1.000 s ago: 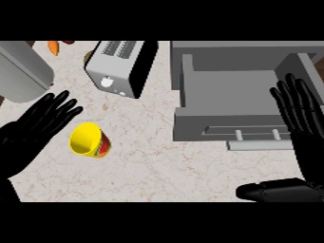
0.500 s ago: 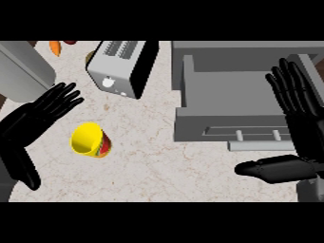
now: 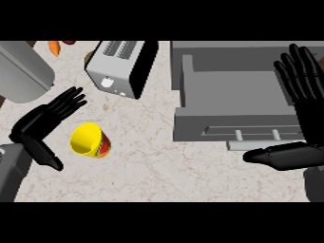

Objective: Pick up the cup, place it into the drawer and close the drawer

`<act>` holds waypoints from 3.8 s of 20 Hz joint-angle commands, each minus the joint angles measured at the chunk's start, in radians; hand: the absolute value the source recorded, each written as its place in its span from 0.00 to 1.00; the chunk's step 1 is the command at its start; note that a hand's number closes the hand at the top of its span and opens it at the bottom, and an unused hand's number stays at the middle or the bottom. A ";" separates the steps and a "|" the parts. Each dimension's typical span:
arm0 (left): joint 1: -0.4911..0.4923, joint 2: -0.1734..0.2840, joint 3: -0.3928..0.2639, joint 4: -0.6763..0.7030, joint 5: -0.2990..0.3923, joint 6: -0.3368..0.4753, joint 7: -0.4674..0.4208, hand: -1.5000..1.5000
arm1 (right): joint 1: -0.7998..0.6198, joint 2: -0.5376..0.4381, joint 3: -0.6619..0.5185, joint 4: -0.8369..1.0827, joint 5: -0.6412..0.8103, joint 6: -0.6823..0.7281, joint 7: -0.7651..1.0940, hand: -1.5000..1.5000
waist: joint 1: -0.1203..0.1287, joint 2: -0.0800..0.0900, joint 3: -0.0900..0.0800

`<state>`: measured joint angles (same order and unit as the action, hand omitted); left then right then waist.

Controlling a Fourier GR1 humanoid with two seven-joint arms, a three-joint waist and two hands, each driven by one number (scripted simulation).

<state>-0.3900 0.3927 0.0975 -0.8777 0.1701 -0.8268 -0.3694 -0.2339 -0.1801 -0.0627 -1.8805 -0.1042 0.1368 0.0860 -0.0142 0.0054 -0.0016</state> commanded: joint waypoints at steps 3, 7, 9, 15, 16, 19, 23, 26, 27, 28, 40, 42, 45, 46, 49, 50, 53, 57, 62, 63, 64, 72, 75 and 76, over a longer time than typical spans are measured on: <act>-0.059 0.003 -0.036 0.257 -0.174 -0.019 -0.293 0.00 | -0.016 -0.028 -0.030 0.020 -0.035 0.043 -0.002 0.00 | -0.011 0.004 -0.001; -0.061 -0.039 -0.088 0.324 -0.240 0.064 -0.383 0.00 | -0.046 0.024 0.020 0.023 0.022 -0.013 0.002 0.00 | -0.008 0.004 -0.001; -0.108 -0.012 -0.077 0.408 -0.244 0.061 -0.405 0.00 | -0.070 -0.010 -0.019 -0.015 -0.034 0.006 0.067 0.00 | -0.014 0.004 -0.002; -0.120 0.001 -0.107 0.492 -0.271 0.064 -0.507 0.00 | -0.096 -0.020 -0.033 0.035 -0.019 0.004 0.053 0.00 | -0.020 0.011 -0.004; -0.112 -0.043 -0.130 0.491 -0.305 0.150 -0.546 0.00 | -0.097 -0.003 -0.013 0.020 -0.007 -0.010 0.059 0.00 | -0.021 0.010 -0.004; -0.142 -0.071 -0.117 0.515 -0.280 0.159 -0.552 0.00 | -0.023 -0.004 -0.016 0.051 -0.002 0.028 -0.036 0.00 | -0.027 0.012 -0.003; -0.143 -0.043 -0.127 0.568 -0.293 0.153 -0.611 0.00 | -0.063 -0.018 -0.006 0.014 -0.015 0.029 0.040 0.00 | -0.039 0.016 -0.006; -0.135 -0.062 -0.148 0.587 -0.309 0.160 -0.640 0.00 | -0.051 -0.002 -0.009 0.038 -0.008 0.020 0.011 0.00 | -0.033 0.016 -0.005; -0.154 -0.070 -0.129 0.589 -0.289 0.174 -0.637 0.00 | -0.078 -0.030 -0.032 -0.001 -0.047 0.031 0.070 0.00 | -0.039 0.013 -0.005; -0.117 -0.059 -0.161 0.584 -0.319 0.162 -0.681 0.00 | -0.061 -0.010 -0.008 -0.008 -0.017 0.019 0.043 0.00 | -0.036 0.014 -0.006; -0.180 -0.122 -0.183 0.643 -0.316 0.140 -0.677 0.00 | -0.079 -0.026 -0.034 0.030 -0.032 0.029 0.048 0.00 | -0.042 0.021 -0.005; -0.168 -0.154 -0.196 0.630 -0.309 0.091 -0.674 0.00 | -0.110 -0.028 -0.034 0.010 -0.039 0.019 0.082 0.00 | -0.038 0.018 -0.007; -0.145 -0.162 -0.200 0.607 -0.294 0.055 -0.705 1.00 | -0.047 -0.022 -0.024 0.010 -0.037 0.042 0.040 0.00 | -0.038 0.017 -0.006; -0.162 -0.188 -0.206 0.565 -0.301 0.122 -0.739 1.00 | -0.063 -0.037 -0.041 0.022 -0.029 0.042 0.031 0.00 | -0.034 0.016 -0.006; -0.166 -0.170 -0.185 0.531 -0.299 0.286 -0.801 1.00 | -0.074 -0.036 -0.051 0.059 -0.024 0.039 0.014 0.00 | -0.022 0.018 -0.005; -0.136 -0.184 -0.186 0.533 -0.305 0.341 -0.838 1.00 | -0.059 -0.044 -0.053 0.027 -0.045 0.051 0.036 0.00 | -0.030 0.015 -0.005; -0.180 -0.182 -0.149 0.538 -0.272 0.343 -0.848 1.00 | -0.086 -0.039 -0.045 0.042 -0.020 0.032 0.041 0.00 | -0.022 0.014 -0.004; -0.114 -0.218 0.055 0.534 -0.111 0.662 -0.795 1.00 | -0.062 -0.059 -0.084 0.040 -0.042 0.041 0.041 0.00 | 0.010 0.007 -0.003; -0.131 -0.254 0.182 0.508 0.007 0.679 -0.837 1.00 | -0.076 -0.054 -0.083 0.048 -0.045 0.035 0.049 0.00 | 0.004 0.003 -0.001; -0.129 -0.228 0.176 0.508 0.000 0.659 -0.827 1.00 | 0.001 -0.042 -0.079 0.001 -0.056 0.048 0.035 0.00 | -0.003 -0.001 0.000; -0.179 -0.251 0.166 0.498 -0.003 0.653 -0.795 1.00 | -0.048 -0.046 -0.061 0.014 -0.021 0.031 0.050 0.00 | 0.000 -0.001 0.000; -0.265 -0.320 0.066 0.244 -0.035 0.728 -0.564 1.00 | -0.049 -0.061 -0.099 0.024 -0.053 0.040 0.074 0.00 | 0.025 -0.013 0.003; -0.301 -0.329 0.030 0.128 -0.036 0.735 -0.444 1.00 | 0.039 -0.052 -0.111 0.037 -0.035 0.060 -0.021 0.00 | 0.028 -0.015 0.004; -0.386 -0.366 0.015 0.163 -0.051 0.773 -0.390 1.00 | -0.055 -0.058 -0.093 -0.007 -0.047 0.025 0.101 0.00 | 0.019 -0.014 0.002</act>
<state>-0.6860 0.0801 0.1594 -0.6360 0.1364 -0.1032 -0.8806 -0.2466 -0.2302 -0.1499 -1.8670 -0.1387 0.1787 0.1254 0.0045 -0.0056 0.0011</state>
